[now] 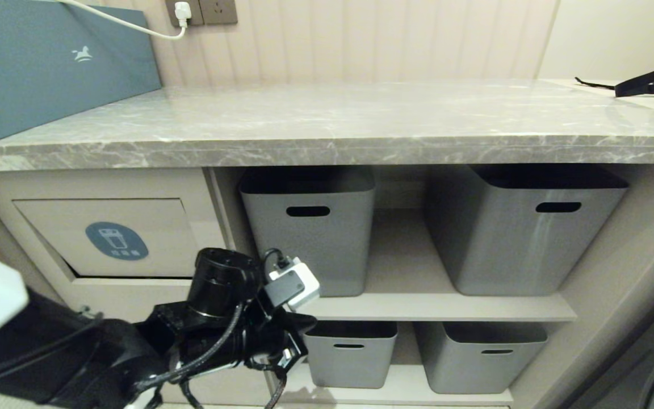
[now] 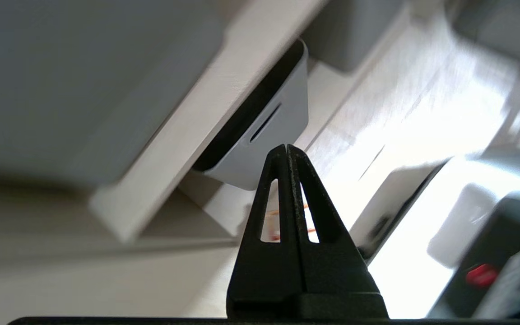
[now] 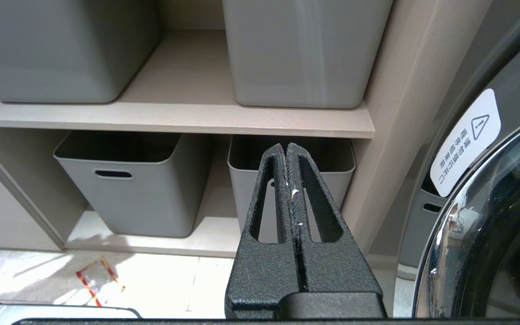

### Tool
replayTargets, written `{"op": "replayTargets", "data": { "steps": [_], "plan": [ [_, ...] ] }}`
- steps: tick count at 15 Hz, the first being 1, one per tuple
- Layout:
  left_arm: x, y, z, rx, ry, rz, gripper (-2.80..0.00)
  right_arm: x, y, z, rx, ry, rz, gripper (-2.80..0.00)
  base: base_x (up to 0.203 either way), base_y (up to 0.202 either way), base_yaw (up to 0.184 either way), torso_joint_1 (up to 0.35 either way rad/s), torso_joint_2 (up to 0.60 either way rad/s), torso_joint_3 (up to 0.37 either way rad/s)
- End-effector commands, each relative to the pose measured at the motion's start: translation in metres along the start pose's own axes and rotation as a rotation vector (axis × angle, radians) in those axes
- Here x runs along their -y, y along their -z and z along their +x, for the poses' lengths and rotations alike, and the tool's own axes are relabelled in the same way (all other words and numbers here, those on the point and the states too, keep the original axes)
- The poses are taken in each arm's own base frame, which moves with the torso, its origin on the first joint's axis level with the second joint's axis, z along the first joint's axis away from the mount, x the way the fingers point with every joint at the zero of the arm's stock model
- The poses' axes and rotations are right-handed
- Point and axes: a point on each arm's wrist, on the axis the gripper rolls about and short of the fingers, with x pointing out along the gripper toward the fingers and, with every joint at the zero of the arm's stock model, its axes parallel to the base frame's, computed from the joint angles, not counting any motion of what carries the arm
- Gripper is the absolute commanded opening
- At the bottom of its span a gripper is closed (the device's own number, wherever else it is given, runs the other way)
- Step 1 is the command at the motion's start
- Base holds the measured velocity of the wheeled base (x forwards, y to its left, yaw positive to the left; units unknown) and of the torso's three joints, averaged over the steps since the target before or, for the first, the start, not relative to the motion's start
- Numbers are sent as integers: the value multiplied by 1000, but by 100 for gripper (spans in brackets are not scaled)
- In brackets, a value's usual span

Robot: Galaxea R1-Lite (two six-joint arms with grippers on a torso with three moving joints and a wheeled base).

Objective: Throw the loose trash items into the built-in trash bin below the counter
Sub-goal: Pick up the garbage

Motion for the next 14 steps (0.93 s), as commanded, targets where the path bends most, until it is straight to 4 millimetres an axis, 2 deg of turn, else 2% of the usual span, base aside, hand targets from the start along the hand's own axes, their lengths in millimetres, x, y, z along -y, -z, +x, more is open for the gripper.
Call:
{"op": "replayTargets", "data": {
  "steps": [1,5,8,10,12,14],
  "plan": [
    [-7,-11,-49,73,-143,-148,-280,0,0,0,2,-1,0,-280,0,0,0,0,0,0],
    [-42,12,-102,90,-392,-300,-280,0,0,0,2,-1,0,-280,0,0,0,0,0,0],
    [-53,37,-152,125,-535,-374,-280,0,0,0,1,-1,0,-280,0,0,0,0,0,0],
    [-47,51,-183,170,-588,-384,-280,0,0,0,2,-1,0,-280,0,0,0,0,0,0],
    [-28,63,-209,228,-620,-373,-280,0,0,0,2,-1,0,-280,0,0,0,0,0,0],
    [-5,74,-225,280,-633,-356,-280,0,0,0,1,-1,0,-280,0,0,0,0,0,0]
  ]
}}
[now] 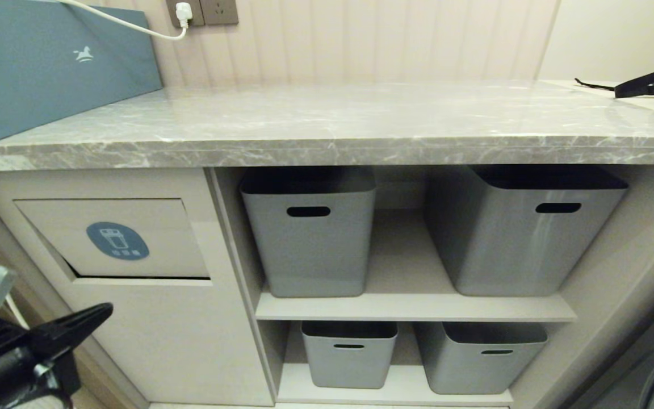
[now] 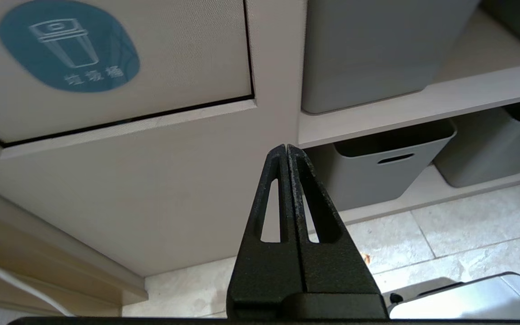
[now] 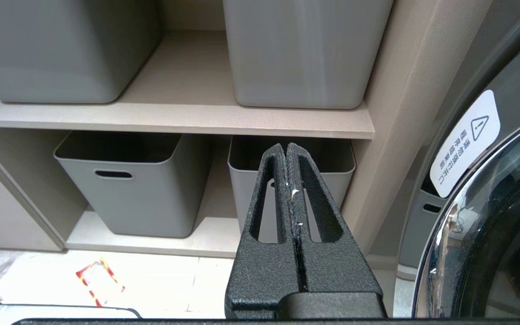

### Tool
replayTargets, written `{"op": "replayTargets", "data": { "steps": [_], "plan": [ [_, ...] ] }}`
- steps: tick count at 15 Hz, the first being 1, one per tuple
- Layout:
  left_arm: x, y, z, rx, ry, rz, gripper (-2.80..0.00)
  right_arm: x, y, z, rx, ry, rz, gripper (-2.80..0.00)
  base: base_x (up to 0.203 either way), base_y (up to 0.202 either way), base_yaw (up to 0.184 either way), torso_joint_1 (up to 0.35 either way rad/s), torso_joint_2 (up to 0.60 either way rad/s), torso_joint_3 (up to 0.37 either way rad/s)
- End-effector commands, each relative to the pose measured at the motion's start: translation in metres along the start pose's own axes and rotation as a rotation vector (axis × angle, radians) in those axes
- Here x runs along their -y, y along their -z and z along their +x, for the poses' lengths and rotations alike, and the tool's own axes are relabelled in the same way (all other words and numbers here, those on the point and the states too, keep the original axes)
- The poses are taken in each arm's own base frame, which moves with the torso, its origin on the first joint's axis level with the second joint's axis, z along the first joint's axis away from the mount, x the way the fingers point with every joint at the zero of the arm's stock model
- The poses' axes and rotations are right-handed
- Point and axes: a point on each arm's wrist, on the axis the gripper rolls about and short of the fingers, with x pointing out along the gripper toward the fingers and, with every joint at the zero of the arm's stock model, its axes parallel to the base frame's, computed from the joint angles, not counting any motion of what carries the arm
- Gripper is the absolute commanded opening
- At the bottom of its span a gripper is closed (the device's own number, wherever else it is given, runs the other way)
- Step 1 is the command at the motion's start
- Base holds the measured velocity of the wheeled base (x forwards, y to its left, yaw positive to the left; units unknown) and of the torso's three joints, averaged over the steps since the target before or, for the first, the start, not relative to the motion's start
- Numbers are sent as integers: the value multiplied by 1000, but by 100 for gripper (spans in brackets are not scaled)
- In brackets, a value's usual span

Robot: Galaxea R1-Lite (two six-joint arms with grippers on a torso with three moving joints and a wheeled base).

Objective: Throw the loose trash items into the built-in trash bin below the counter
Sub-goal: Pick up the garbage

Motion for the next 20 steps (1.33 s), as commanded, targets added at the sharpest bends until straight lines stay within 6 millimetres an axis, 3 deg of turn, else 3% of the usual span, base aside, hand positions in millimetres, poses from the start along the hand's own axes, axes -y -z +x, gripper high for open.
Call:
{"op": "replayTargets", "data": {
  "steps": [1,6,9,12,20],
  "plan": [
    [6,9,-41,130,-35,4,-280,0,0,0,1,-1,0,-280,0,0,0,0,0,0],
    [26,49,-97,293,-72,24,-280,0,0,0,2,-1,0,-280,0,0,0,0,0,0],
    [36,90,-122,289,-167,14,-280,0,0,0,2,-1,-2,-280,0,0,0,0,0,0],
    [38,113,-123,167,-227,-20,-280,0,0,0,2,-1,0,-280,0,0,0,0,0,0],
    [38,114,-122,157,-239,-34,-280,0,0,0,2,-1,0,-280,0,0,0,0,0,0]
  ]
}}
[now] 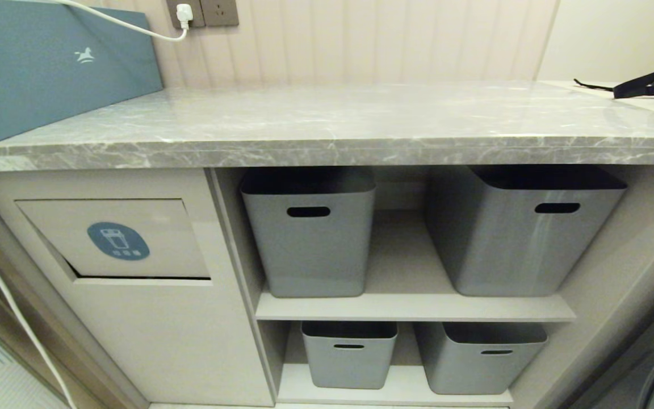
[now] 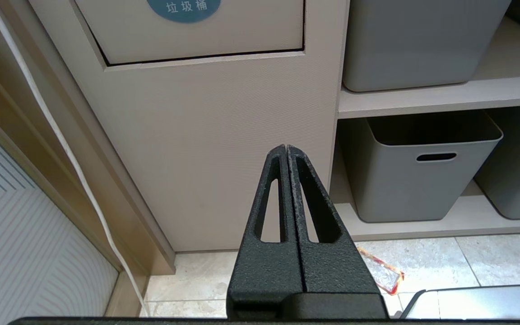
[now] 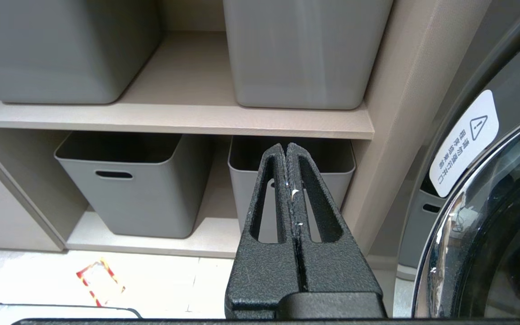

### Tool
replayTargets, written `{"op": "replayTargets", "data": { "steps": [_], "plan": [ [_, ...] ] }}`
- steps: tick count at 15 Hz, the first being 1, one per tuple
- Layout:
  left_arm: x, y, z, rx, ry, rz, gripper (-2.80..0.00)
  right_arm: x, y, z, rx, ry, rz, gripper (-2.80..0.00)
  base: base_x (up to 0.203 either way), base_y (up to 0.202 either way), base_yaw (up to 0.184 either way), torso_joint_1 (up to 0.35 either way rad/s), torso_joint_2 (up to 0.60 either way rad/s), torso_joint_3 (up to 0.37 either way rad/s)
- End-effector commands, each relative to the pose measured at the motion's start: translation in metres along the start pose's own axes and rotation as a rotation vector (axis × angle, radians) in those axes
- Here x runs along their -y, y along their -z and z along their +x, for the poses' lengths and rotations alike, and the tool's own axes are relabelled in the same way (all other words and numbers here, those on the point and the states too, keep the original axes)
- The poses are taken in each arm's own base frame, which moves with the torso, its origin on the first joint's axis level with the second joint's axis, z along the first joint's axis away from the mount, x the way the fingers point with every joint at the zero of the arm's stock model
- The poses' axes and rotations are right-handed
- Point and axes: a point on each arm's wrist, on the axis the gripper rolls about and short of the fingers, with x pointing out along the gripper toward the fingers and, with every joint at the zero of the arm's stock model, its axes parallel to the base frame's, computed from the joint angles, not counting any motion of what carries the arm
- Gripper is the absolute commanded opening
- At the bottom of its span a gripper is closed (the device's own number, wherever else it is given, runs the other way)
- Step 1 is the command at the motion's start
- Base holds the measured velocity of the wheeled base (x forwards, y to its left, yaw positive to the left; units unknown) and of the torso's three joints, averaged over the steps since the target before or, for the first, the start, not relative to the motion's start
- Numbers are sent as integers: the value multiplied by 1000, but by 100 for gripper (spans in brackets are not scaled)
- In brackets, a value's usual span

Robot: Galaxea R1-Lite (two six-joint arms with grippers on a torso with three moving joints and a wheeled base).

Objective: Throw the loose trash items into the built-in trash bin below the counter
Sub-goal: Pick up the garbage

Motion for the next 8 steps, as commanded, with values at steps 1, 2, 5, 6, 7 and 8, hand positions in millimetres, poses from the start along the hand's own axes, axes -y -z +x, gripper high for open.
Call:
{"op": "replayTargets", "data": {
  "steps": [1,2,5,6,7,8],
  "plan": [
    [0,0,0,-3,1,7,-280,0,0,0,2,-1,-1,-280,0,0,0,0,0,0],
    [0,0,0,-3,4,30,-280,0,0,0,2,-1,-1,-280,0,0,0,0,0,0],
    [0,0,1,14,6,46,-280,0,0,0,1,-2,-1,-280,0,0,0,0,0,0],
    [0,0,1,16,6,46,-280,0,0,0,1,-1,-1,-280,0,0,0,0,0,0],
    [0,0,1,14,6,47,-280,0,0,0,2,-1,-1,-280,0,0,0,0,0,0],
    [0,0,1,14,6,47,-280,0,0,0,2,-1,-1,-280,0,0,0,0,0,0]
  ]
}}
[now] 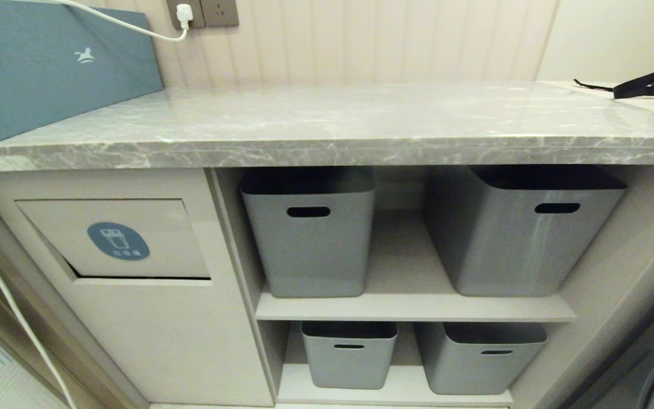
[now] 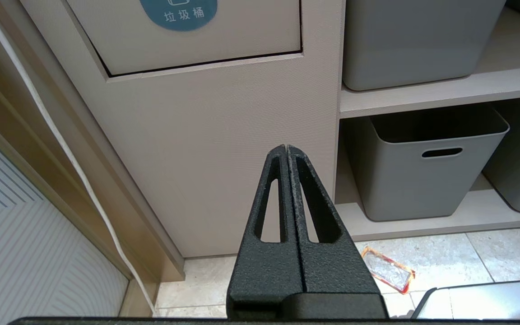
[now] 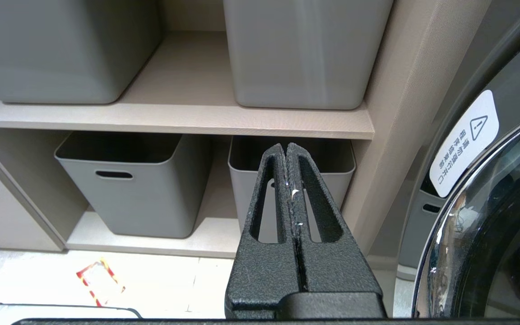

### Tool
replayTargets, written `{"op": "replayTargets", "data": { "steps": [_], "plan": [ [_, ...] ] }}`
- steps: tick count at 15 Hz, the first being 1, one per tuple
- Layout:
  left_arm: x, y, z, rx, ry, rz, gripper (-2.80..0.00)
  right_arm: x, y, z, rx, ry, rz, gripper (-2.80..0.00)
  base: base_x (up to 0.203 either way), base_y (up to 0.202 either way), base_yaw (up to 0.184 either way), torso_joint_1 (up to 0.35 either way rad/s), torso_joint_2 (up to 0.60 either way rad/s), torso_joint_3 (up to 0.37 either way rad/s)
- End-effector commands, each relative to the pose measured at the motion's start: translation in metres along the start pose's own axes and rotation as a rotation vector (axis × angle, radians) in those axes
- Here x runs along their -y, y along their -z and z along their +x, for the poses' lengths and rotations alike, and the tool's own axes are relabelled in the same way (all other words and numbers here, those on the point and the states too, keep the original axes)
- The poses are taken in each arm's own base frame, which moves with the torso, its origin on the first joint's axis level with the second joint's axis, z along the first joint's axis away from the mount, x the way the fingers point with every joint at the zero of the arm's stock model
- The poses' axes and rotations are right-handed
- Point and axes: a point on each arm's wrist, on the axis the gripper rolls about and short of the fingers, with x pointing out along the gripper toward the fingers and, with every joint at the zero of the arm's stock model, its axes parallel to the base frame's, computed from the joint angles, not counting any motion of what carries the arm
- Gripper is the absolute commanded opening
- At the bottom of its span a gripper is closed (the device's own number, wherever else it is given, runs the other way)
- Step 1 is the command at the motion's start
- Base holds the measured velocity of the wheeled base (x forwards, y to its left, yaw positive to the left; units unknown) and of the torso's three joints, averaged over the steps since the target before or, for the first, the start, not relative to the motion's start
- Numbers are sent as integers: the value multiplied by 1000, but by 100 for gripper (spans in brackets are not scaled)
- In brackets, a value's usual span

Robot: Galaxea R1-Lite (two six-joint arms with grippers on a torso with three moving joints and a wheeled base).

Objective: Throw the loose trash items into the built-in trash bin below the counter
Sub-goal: Pick up the garbage

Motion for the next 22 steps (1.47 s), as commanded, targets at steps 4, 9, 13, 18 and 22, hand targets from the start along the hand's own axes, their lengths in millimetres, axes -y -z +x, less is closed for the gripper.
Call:
{"op": "replayTargets", "data": {
  "steps": [4,9,13,18,22],
  "plan": [
    [0,0,0,-3,6,13,-280,0,0,0,2,-1,0,-280,0,0,0,0,0,0],
    [0,0,0,-3,6,16,-280,0,0,0,2,-1,0,-280,0,0,0,0,0,0],
    [0,0,0,-3,6,16,-280,0,0,0,0,-1,0,-280,0,0,0,0,0,0],
    [0,0,0,-3,6,15,-280,0,0,0,0,-1,0,-280,0,0,0,0,0,0],
    [0,0,0,-1,6,16,-280,0,0,0,2,-1,0,-280,-108,0,1,4,-2,2]
  ]
}}
